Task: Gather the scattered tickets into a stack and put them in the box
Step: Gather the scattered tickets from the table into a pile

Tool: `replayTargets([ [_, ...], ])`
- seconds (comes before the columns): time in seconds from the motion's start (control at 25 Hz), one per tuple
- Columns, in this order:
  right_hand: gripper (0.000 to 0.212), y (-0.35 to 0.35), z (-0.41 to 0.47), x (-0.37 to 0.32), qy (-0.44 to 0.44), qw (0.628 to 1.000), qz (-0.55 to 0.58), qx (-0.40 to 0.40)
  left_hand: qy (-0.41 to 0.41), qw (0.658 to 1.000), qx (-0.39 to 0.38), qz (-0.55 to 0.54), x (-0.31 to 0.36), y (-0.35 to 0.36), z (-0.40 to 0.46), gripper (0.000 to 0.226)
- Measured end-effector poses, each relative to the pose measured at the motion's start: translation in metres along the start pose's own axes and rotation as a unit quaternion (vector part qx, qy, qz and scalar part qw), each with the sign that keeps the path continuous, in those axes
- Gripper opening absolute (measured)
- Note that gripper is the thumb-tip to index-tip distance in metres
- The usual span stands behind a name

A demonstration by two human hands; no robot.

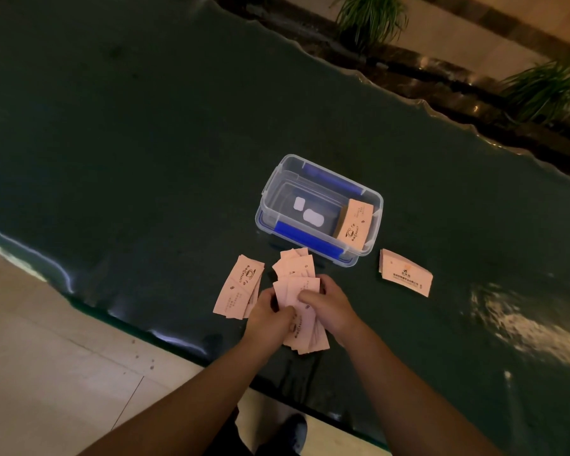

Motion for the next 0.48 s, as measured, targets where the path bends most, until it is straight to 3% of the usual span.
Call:
replayTargets([
  [0.08,0.040,0.001,-0.001,0.002,0.004,1.000,0.008,-0.005,0.056,0.996,0.008,0.064,0.006,-0.014,0.001,0.043],
  [0.2,0.041,0.004,-0.005,0.009,0.015,0.999,0.026,-0.016,0.123,0.958,0.144,0.217,0.013,-0.056,0.008,0.055],
  [0.28,0.036,0.004,-0.006,0.012,0.021,0.998,0.049,-0.015,0.117,0.926,0.188,0.307,0.012,-0.075,0.013,0.068],
  [0.48,0.038,-0.001,-0.009,0.017,0.029,0.996,0.082,-0.008,0.059,0.885,0.177,0.427,0.011,-0.081,0.028,0.090],
])
Point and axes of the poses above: each hand's wrist, its own z-axis towards the middle knuckle, its own y-axis out of the palm, x = y × z, the point moved 7 cm from there along z, towards the middle knuckle, and after that the axes turned 1 degree about -y, right-handed, at the moved point
